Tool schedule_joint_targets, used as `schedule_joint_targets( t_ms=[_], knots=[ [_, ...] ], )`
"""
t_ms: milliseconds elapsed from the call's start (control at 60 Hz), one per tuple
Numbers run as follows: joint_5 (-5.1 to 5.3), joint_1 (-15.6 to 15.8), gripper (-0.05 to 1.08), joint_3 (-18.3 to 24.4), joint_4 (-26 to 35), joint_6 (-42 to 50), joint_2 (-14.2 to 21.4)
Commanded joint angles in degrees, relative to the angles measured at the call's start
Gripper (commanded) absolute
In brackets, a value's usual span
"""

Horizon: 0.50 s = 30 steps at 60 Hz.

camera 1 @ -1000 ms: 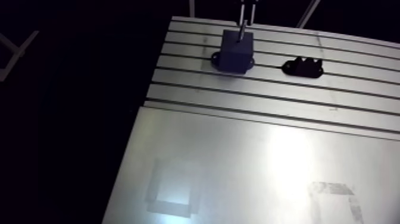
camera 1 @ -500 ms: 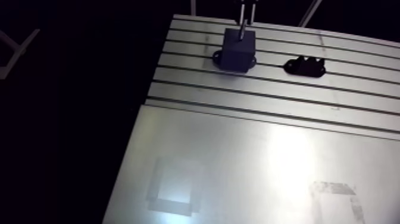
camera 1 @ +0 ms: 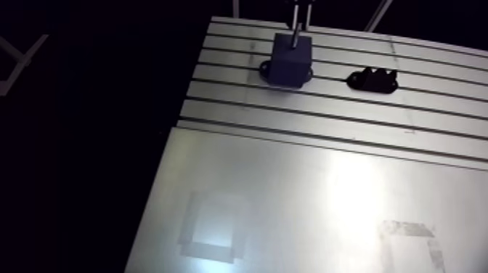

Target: Pick up the M10 bolt and insert it into the hole until fully seated.

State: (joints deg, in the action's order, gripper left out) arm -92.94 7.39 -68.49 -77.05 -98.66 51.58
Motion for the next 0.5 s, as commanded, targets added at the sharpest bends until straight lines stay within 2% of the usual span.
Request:
schedule_joint_targets(
  t_ms=[17,500],
  knots=[
    [-0.09,0.00,1.08,-0.02,-0.06,0.00,-0.05],
    [-0.09,0.00,1.08,-0.28,-0.15,0.00,-0.05]
  ],
)
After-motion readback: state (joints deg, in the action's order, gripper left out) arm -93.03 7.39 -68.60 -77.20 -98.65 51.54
